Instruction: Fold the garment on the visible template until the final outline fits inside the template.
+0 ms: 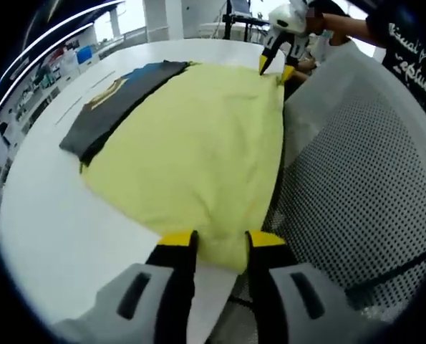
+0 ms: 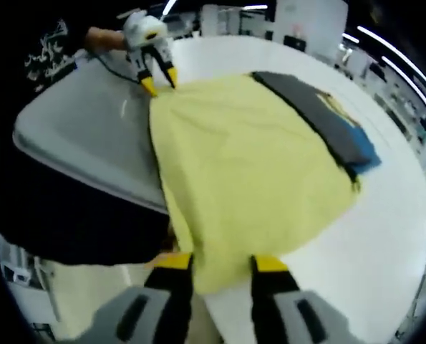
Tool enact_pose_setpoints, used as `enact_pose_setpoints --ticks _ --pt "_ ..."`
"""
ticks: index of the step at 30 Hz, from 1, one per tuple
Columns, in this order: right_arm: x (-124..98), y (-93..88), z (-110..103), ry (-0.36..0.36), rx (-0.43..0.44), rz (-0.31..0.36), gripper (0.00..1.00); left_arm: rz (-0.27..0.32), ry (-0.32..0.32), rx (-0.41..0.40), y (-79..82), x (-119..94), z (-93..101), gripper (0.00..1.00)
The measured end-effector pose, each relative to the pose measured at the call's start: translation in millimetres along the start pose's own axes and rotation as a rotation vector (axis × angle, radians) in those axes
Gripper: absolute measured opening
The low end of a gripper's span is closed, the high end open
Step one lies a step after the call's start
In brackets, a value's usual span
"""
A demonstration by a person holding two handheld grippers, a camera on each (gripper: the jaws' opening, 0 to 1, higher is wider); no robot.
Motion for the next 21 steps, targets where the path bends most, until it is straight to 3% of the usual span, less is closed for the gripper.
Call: enact_pose_setpoints --ticks 3,6,9,14,21 --pt "0.5 0.8 -0.8 -0.001 -0.015 -0.014 0.26 -0.008 0.004 0.003 0.6 1.1 -1.4 0.21" --pt "0.5 0.9 -0.4 0.003 -0.020 -0.010 0.22 -0.008 0.030 -0.067 3.1 4.2 -4.3 0.12" --pt "0.2 2.6 1.8 -0.009 -0.013 0.005 0.13 -0.007 0.042 -0.090 2.7 5.6 -7.4 0.06" --pt "1.2 5.4 4.5 -0.022 -0.023 0.007 0.01 -0.012 0.054 -0.053 6.7 5.8 -3.8 0.02" --pt "-0.9 5.4 3.6 -0.021 0.003 0.022 0.00 -0.020 0.073 -0.065 5.9 0.8 -6.4 0.01"
Point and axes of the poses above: the point that each gripper's makers call its tool centre point, and the gripper's own axes: x roughly forward along the fingers, z roughly to its right, y roughly out of its top, the point moved 4 cm from there along -x, roughly backward along the fingers, and after that the axes turned 15 degrees about y, right-handed, at the moved point
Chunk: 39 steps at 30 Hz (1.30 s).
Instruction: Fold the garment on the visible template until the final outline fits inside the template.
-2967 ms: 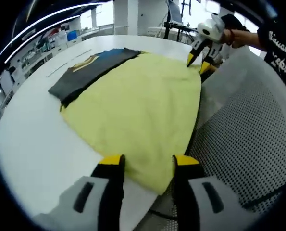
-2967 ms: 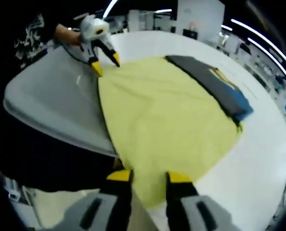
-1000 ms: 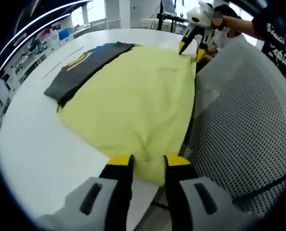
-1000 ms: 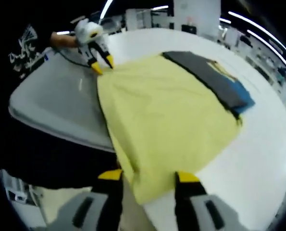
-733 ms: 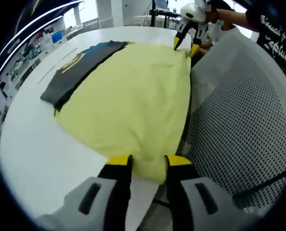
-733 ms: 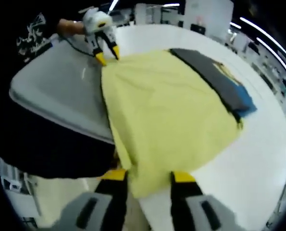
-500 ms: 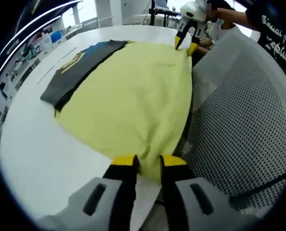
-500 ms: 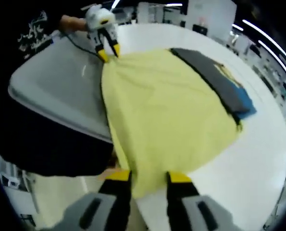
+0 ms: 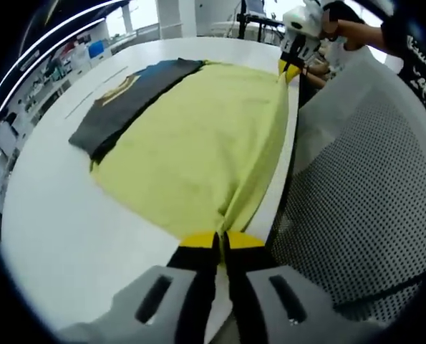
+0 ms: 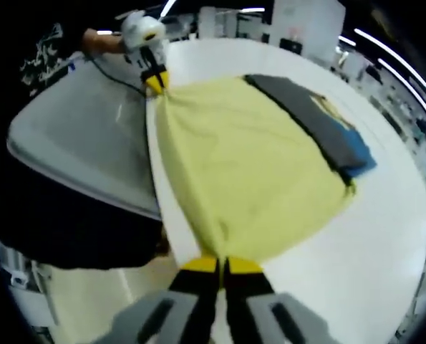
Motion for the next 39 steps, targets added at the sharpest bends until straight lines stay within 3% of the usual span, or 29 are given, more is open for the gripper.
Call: enact_pose_setpoints --ticks 8,22,28,39 --pt "-3.4 -3.3 -8.1 0.038 0.033 0.004 0.00 0.002 -0.016 -0.022 7.5 -12.1 1.5 0.01" --pt "-9.6 -7.1 -26.5 0.129 0.053 -0.007 0.00 -0.027 -0.068 -0.016 0.8 -26.5 15.6 0.01" --pt "-19.7 0.3 -37.5 0.176 0.049 -0.012 0.00 -0.023 -0.106 -0.008 -0.1 -43.9 19.6 0.01" --pt "-58.8 32.7 -7.5 0.038 -0.041 0.046 0.00 0.034 -0.051 0.022 29.0 -56.1 -10.6 0.00"
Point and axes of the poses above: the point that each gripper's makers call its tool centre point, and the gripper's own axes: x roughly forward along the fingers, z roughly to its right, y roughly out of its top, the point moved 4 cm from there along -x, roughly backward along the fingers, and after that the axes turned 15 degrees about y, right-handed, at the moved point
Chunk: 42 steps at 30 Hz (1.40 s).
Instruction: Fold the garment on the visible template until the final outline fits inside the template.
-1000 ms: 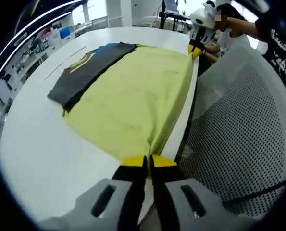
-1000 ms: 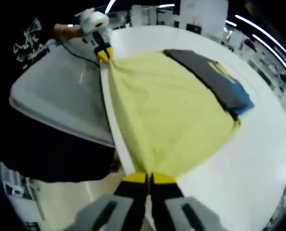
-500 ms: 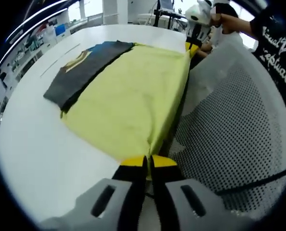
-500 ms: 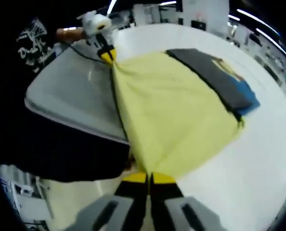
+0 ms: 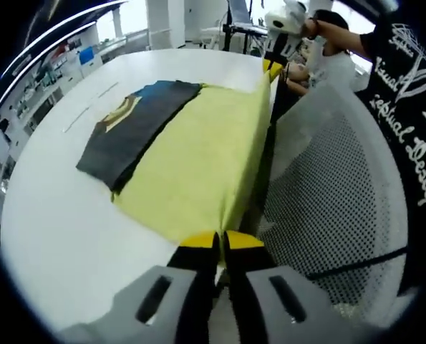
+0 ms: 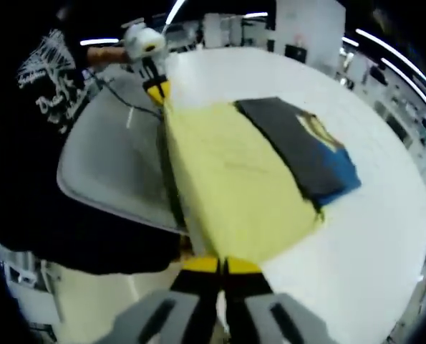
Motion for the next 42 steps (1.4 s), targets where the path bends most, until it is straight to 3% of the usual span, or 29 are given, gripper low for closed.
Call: enact_pose_setpoints --ticks 4,10,18,27,42 --pt "-9.9 11.3 15.2 -0.061 -0.031 0.004 0.00 0.053 0.044 0.051 13.2 -3.1 -22.2 0.00" --pt "-23.3 25.6 33.5 -0.125 -0.064 0.014 0.00 0.094 0.093 0.061 32.9 -7.7 -58.0 0.00" --pt "-45.0 50.6 65.0 -0.240 -0.119 0.021 0.00 0.138 0.137 0.120 60.4 -7.0 -86.3 0.00" --pt "-66.7 83.3 97.3 -0.357 -0.172 0.034 0.00 0.195 0.218 0.113 87.5 -1.0 -124.7 0.00" --pt "-69.9 100.7 151.5 -0.434 -0.157 0.065 0.00 0.236 0.287 0.106 105.7 19.1 -171.1 0.00"
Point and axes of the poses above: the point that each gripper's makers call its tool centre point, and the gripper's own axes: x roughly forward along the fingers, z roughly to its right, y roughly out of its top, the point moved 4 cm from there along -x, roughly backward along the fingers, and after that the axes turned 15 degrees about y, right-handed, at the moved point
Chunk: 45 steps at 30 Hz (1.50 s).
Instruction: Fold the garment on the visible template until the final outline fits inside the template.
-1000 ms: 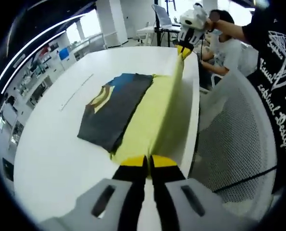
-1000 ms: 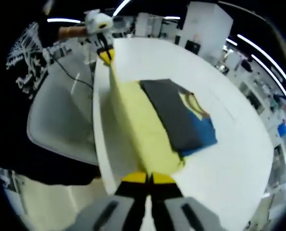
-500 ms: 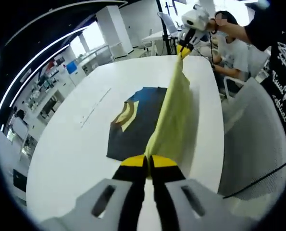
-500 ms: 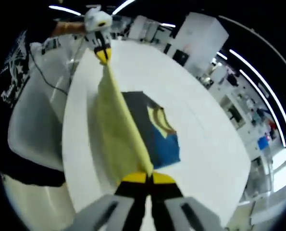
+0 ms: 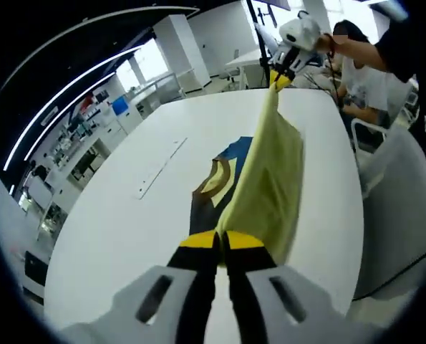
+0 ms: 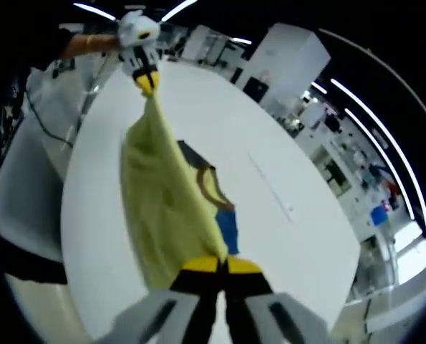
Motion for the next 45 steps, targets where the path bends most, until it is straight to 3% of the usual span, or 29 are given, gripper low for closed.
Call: enact_pose_setpoints --ticks 7,13,19,28,31,32,37,40,42,45 --pt "13.1 1.2 28.3 -0.051 0.028 0.000 0.00 -0.024 0.042 -0.077 -3.7 28.9 -25.1 0.00" --pt "25.7 -1.2 44.3 -0.070 0.058 0.002 0.00 -0.045 0.075 -0.153 -5.9 44.2 -34.7 0.00" --pt "42.0 -7.2 54.7 -0.091 0.054 -0.056 0.00 -0.052 0.104 -0.146 -1.2 64.0 -34.7 0.00" --pt "71.3 -13.6 69.9 -0.092 0.066 -0.090 0.00 -0.147 0.106 -0.133 -23.4 95.1 -37.0 0.01" --pt "82.5 -18.8 75.4 -0.071 0.104 -0.077 0.00 -0.170 0.102 -0.152 -30.8 104.0 -38.0 0.01" --pt "85.2 -19.3 77.6 -0.069 0.109 -0.070 0.00 -0.215 0.090 -0.219 -36.6 107.6 -33.6 0.01" --pt "101.4 -24.9 83.2 -0.050 0.118 -0.086 0.00 -0.227 0.094 -0.255 -43.7 123.2 -36.7 0.01" --pt "111.6 -30.2 84.2 -0.026 0.128 -0.100 0.00 -0.247 0.091 -0.234 -49.2 133.5 -35.9 0.01" --pt "119.8 -34.3 84.5 0.005 0.139 -0.104 0.00 -0.269 0.075 -0.151 -54.7 139.5 -33.5 0.01" --pt "130.2 -38.8 85.7 0.036 0.146 -0.111 0.00 -0.282 0.069 -0.102 -57.5 145.5 -27.1 0.01"
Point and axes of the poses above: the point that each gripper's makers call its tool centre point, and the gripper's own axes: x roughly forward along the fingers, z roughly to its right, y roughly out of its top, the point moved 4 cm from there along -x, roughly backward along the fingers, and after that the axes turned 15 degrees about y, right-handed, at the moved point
